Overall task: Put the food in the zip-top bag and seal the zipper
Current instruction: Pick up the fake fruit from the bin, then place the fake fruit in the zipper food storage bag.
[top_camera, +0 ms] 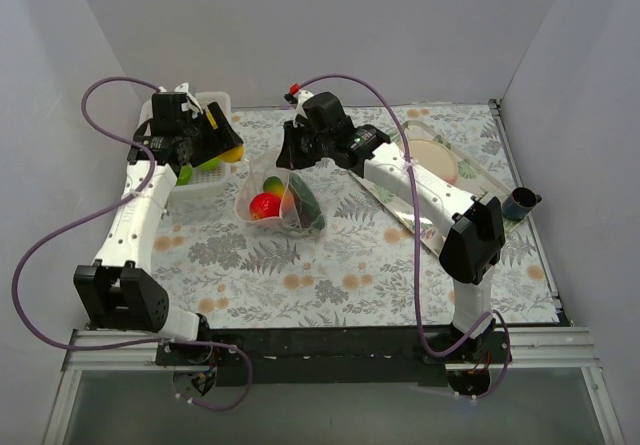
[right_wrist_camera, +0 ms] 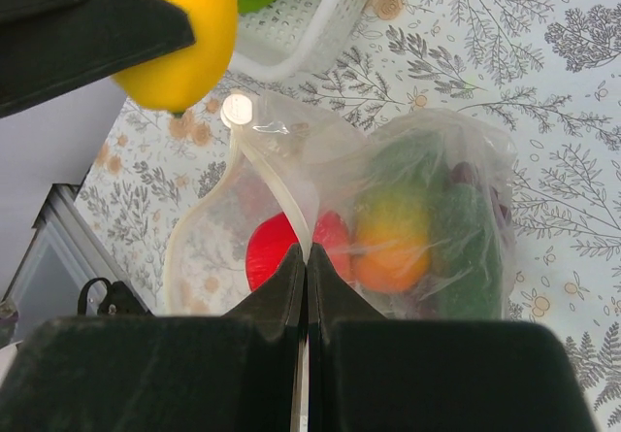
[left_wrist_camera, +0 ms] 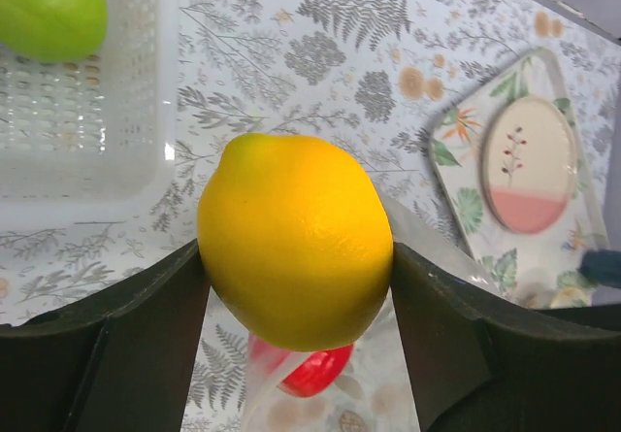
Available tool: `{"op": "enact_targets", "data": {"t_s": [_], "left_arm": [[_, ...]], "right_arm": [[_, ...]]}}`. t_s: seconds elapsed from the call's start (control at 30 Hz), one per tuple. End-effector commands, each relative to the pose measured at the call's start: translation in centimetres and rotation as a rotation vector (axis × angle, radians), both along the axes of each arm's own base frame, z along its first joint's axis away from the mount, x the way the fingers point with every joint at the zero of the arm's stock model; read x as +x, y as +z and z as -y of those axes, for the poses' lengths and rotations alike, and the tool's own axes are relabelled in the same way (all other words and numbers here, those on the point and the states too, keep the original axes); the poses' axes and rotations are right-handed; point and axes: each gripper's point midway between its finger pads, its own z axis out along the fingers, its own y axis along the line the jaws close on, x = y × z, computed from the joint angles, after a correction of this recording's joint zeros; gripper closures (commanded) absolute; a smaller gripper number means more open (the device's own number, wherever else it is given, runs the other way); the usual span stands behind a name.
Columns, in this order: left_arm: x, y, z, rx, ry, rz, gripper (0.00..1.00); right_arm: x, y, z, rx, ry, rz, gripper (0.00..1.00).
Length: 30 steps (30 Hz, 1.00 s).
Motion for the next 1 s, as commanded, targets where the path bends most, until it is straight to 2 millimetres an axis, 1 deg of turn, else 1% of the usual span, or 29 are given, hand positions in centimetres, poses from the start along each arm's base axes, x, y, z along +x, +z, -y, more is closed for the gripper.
{"op": "enact_targets", "data": {"t_s": [0.0, 0.1, 0.17, 0.2, 0.27, 0.3, 0.37, 0.47, 0.5, 0.6, 0.63, 0.7, 0.73, 0.77, 0.83, 0.9, 0.93, 0.97], "left_arm": [[-2.4, 3.3, 3.2, -0.146, -0.142, 0.075, 0.69], [-3.6, 3.5, 4.8, -0.194, -0.211, 0.068, 0.69], [-4.3, 3.6, 5.4, -0.209, -0.235, 0.068, 0.69], [-4.8, 3.3, 6.0, -0.22, -0.259, 0.056, 0.69], [-5.6, 3.6, 6.6, -0.235, -0.287, 0.06, 0.68], [-6.1, 3.2, 7.1, -0.242, -0.303, 0.049, 0.68], [-6.8, 3.4, 7.5, -0.251, -0.324, 0.053, 0.68], [-7.8, 2.7, 8.1, -0.261, -0.352, 0.035, 0.67], [-8.1, 2.4, 8.6, -0.261, -0.37, 0.026, 0.67], [-8.8, 1.3, 9.4, -0.25, -0.4, 0.002, 0.61], [-8.9, 1.0, 9.6, -0.245, -0.409, -0.004, 0.55], [-8.9, 0.5, 10.0, -0.234, -0.417, -0.017, 0.45], [-8.9, 0.3, 10.1, -0.23, -0.419, -0.02, 0.3], [-8.8, 0.4, 10.1, -0.225, -0.416, -0.018, 0.22], [-8.8, 0.6, 10.1, -0.217, -0.41, -0.01, 0.18], [-8.5, 1.1, 10.1, -0.209, -0.402, 0.007, 0.08], [-8.5, 1.2, 10.0, -0.208, -0.401, 0.008, 0.05], [-8.3, 1.6, 10.0, -0.204, -0.403, 0.02, 0.04]], "right_arm": [[0.5, 2.6, 0.0, 0.025, -0.02, 0.056, 0.99], [0.7, 2.6, 0.1, 0.021, -0.033, 0.06, 0.99], [0.7, 2.6, 0.3, 0.018, -0.037, 0.063, 0.99], [0.7, 2.5, 0.3, 0.016, -0.04, 0.063, 0.99], [0.7, 2.6, 0.3, 0.017, -0.042, 0.064, 0.99], [0.7, 2.6, 0.3, 0.018, -0.041, 0.063, 0.99], [0.7, 2.6, 0.4, 0.017, -0.043, 0.062, 0.99], [0.6, 2.7, 0.5, 0.019, -0.047, 0.065, 0.99], [0.6, 2.6, 0.6, 0.018, -0.049, 0.065, 0.99], [0.7, 3.0, 0.7, 0.02, -0.056, 0.07, 0.99], [0.6, 3.1, 0.8, 0.021, -0.058, 0.072, 0.99], [0.6, 3.3, 0.8, 0.025, -0.059, 0.074, 0.99], [0.5, 3.3, 0.9, 0.027, -0.059, 0.074, 0.99], [0.5, 3.3, 0.9, 0.028, -0.061, 0.071, 0.99], [0.4, 3.5, 1.1, 0.028, -0.063, 0.077, 0.99], [0.4, 3.6, 1.3, 0.029, -0.069, 0.08, 0.99], [0.3, 3.7, 1.4, 0.027, -0.068, 0.083, 0.99], [0.3, 3.6, 1.5, 0.025, -0.071, 0.083, 0.99]]}}
